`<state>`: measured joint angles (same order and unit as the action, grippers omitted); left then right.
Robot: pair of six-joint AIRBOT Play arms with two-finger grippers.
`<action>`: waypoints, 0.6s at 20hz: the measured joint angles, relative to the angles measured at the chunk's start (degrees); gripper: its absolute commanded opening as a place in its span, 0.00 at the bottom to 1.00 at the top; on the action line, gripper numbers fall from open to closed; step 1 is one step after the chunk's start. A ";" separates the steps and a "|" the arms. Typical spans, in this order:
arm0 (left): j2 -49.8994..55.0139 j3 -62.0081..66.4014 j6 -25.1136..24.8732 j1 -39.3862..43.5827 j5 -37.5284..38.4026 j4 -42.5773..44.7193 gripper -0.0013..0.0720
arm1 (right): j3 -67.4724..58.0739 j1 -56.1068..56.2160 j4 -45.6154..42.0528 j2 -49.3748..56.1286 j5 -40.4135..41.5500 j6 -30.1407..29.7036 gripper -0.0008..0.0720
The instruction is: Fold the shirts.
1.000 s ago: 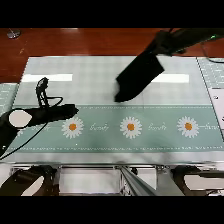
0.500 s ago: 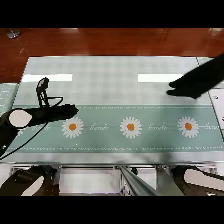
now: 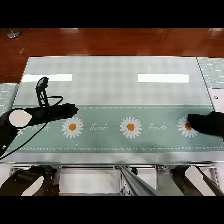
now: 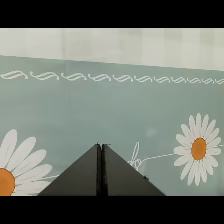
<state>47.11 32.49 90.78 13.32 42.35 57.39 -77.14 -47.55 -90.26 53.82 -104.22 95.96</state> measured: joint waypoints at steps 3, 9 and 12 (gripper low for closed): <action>0.00 0.02 -0.02 0.00 -0.22 -0.02 0.04 | 12.72 -3.50 -8.15 -7.04 3.58 2.86 0.83; 0.07 6.32 -1.97 -3.89 0.26 0.02 0.04 | 11.91 -5.44 -5.31 -6.21 14.91 3.96 0.12; 1.20 17.44 -3.63 -7.87 2.14 0.11 0.04 | 1.86 -1.79 14.71 0.37 21.73 -1.44 0.05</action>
<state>48.31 49.93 87.15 5.45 44.49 57.49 -75.29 -49.34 -75.55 54.19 -82.50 94.52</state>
